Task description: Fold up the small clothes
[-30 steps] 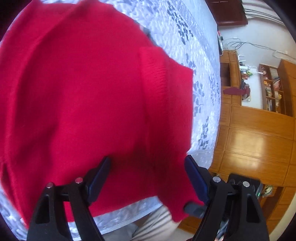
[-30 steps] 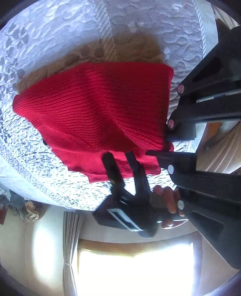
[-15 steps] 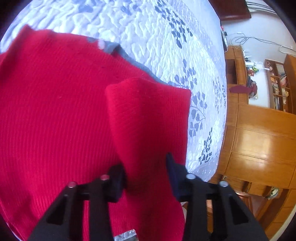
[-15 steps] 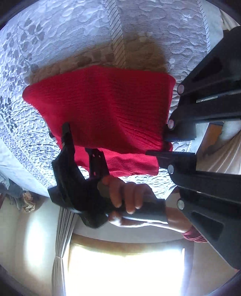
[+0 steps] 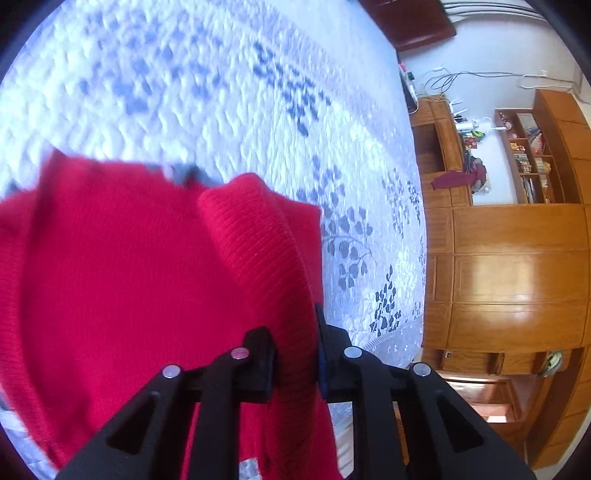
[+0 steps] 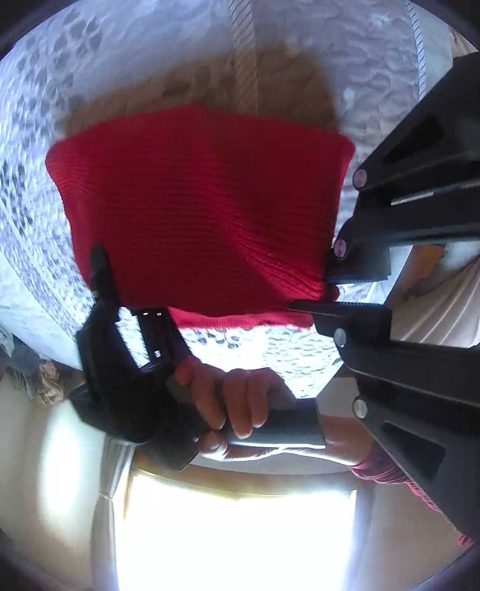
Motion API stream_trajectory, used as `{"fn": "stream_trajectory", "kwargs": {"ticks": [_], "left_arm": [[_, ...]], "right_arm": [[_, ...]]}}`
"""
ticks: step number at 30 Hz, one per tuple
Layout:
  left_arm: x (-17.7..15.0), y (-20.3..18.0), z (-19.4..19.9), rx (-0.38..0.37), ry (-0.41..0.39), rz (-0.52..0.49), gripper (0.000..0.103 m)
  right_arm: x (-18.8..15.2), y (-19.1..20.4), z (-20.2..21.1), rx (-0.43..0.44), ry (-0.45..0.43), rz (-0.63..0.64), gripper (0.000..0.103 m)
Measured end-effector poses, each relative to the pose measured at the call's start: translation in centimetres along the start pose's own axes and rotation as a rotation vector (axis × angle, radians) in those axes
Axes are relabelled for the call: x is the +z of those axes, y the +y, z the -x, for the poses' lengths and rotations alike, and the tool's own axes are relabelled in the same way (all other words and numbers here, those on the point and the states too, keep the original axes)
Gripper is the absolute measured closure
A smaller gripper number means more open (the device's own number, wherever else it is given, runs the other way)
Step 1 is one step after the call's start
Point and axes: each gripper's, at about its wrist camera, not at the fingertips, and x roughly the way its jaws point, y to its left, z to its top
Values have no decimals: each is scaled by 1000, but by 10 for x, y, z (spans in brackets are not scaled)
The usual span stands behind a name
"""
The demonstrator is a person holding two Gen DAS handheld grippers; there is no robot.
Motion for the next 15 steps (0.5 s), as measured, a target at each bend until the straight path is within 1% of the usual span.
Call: {"fn": "stream_trajectory", "kwargs": {"ticks": [4, 5, 9, 12, 15], "left_arm": [[3, 11, 38, 35, -46, -21, 86], [3, 17, 50, 47, -61, -19, 87], [5, 43, 79, 98, -96, -27, 87], [5, 70, 93, 134, -105, -18, 86], [5, 103, 91, 186, -84, 10, 86]], "right_arm": [[4, 30, -35, 7, 41, 50, 96], [5, 36, -44, 10, 52, 62, 96], [7, 61, -89, 7, 99, 108, 96], [4, 68, -116, -29, 126, 133, 97], [-3, 63, -144, -74, 172, 132, 96]]}}
